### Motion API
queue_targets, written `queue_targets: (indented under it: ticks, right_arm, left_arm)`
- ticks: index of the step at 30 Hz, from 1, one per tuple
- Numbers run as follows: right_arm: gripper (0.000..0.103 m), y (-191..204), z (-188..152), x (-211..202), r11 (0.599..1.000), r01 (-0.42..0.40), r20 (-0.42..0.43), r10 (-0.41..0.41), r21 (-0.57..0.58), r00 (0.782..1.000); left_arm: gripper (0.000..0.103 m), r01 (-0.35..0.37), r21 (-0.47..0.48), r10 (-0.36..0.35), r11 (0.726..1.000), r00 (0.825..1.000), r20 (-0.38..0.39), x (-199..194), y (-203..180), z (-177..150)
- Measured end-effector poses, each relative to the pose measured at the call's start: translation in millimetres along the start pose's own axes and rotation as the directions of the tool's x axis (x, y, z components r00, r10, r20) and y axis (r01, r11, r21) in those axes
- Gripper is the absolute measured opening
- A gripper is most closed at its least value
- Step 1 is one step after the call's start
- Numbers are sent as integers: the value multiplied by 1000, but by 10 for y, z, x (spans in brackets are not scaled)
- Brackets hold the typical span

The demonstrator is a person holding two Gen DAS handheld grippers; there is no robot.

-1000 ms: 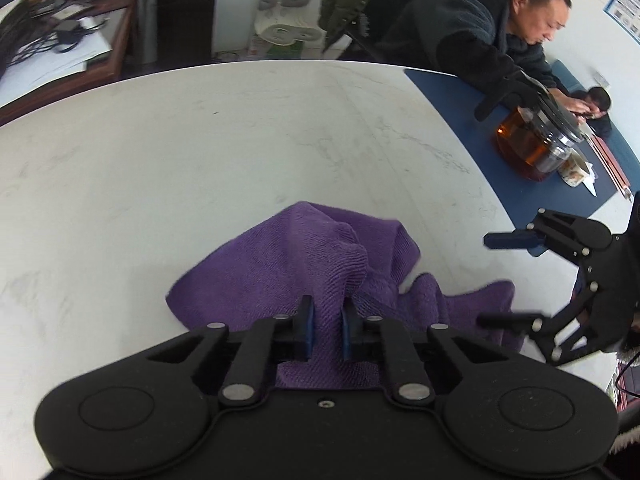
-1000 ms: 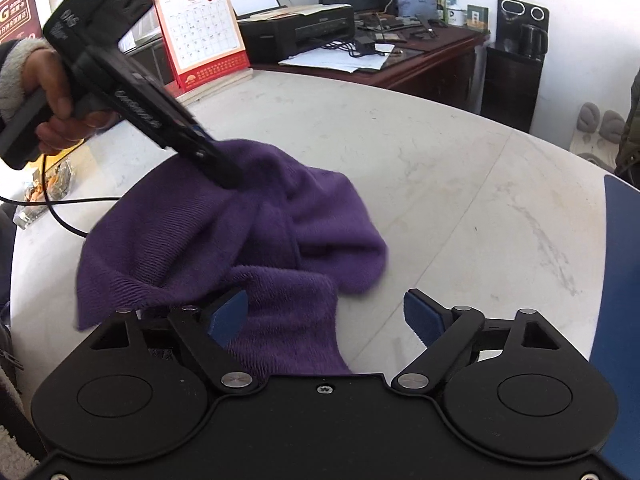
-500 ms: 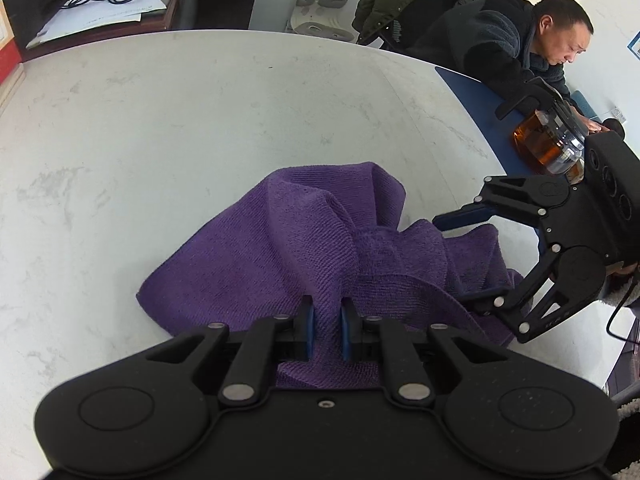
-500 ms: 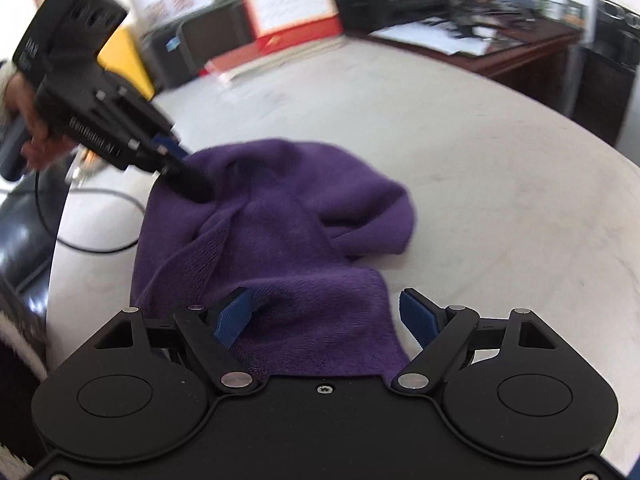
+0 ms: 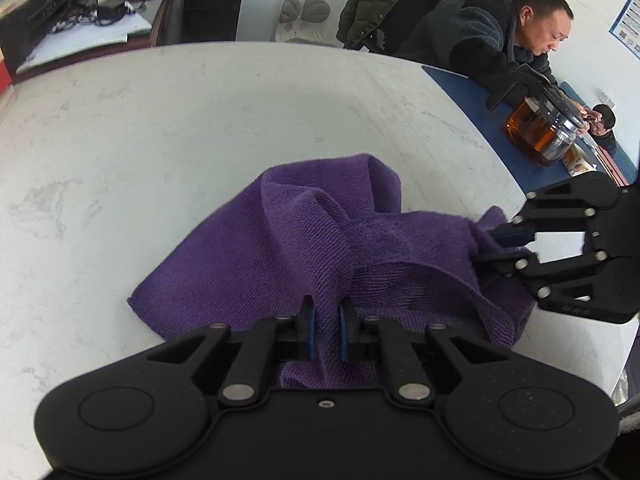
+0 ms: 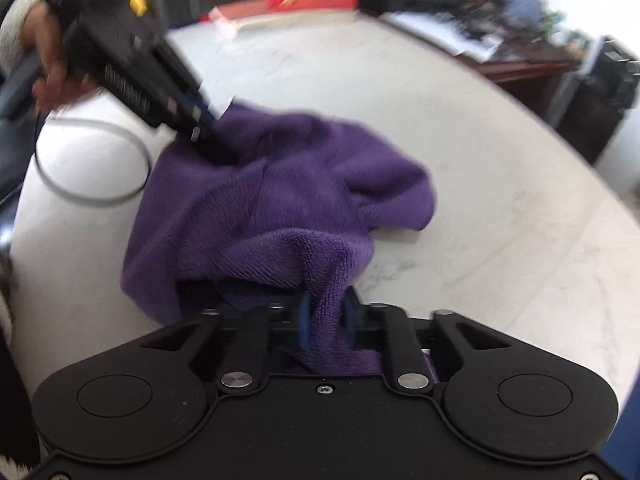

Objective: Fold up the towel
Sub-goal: 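Lift the towel with both grippers and shake it open in the air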

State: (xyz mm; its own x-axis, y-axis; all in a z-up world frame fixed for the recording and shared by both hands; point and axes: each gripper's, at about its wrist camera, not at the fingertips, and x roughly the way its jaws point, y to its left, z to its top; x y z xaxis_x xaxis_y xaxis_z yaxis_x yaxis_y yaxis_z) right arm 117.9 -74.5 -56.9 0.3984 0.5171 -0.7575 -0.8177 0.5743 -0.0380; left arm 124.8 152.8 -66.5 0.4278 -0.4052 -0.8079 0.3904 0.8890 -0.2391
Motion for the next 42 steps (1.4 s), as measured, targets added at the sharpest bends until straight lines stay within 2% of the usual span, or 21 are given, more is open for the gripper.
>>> queue_targets:
  ticks: [2,5,11,17,18,20,25,28,30,31,32,33,34,35,38,39,42]
  right_arm:
    - [10,43,19,-150,999,36,37,-36,6,999]
    - [10,108,47,-375,996,90,92,-91,16,992]
    - [9,238,103,-825,980,194,199,-200,47,959]
    - [9,368,160,-1275,952,292,300,-305,88,904]
    - [9,378,196,-1188,949,303,307,-313,83,899]
    - [0,288,380,-1218,937,345,341,-341,48,876]
    - [0,-66,823,-1518,905,423,414,-403,46,816]
    - [0,-165,961,-1736,905,418,450,-404,73,796]
    - [4,-149,865,-1742,920,379,447,-381,97,809]
    - [15,-135,803,-1736,928,357,444,-367,109,817]
    - [35,-122,742,-1729,935,334,442,-353,122,825]
    - [46,-108,681,-1722,941,312,439,-339,134,832]
    - [55,-76,580,-1641,949,284,423,-314,134,850]
    - [55,-37,465,-1536,958,254,403,-286,131,869]
    - [61,120,244,-882,987,127,285,-149,94,947]
    - [61,149,174,-700,994,88,245,-101,64,964]
    - [62,134,78,-205,999,41,153,-38,-12,987]
  left_arm:
    - [8,-5,-13,5,1000,999,35,-110,-14,-44]
    - [8,-11,-26,13,1000,996,86,-292,-39,-102]
    - [8,8,-31,-2,999,979,202,-693,-106,-140]
    - [7,-14,3,12,1000,960,281,-884,-146,80]
    - [7,-28,11,23,1000,954,300,-931,-142,174]
    - [7,-39,19,30,999,940,339,-1034,-124,347]
    - [7,-21,34,5,999,906,424,-1383,-93,804]
    - [7,-39,65,6,997,894,448,-1517,-161,867]
    - [7,-44,82,2,996,893,451,-1584,-191,833]
    - [7,-45,90,1,995,894,448,-1617,-203,783]
    - [7,-46,96,-1,994,897,442,-1634,-217,731]
    - [7,-47,102,-2,994,900,436,-1650,-230,679]
    - [7,-46,108,-4,993,903,430,-1665,-241,628]
    - [7,-45,112,-7,993,906,423,-1678,-248,578]
    - [7,-47,123,-5,991,919,394,-1737,-257,450]
    - [7,-46,122,-5,991,923,384,-1753,-264,416]
    - [7,-42,120,-3,992,935,353,-1796,-294,326]
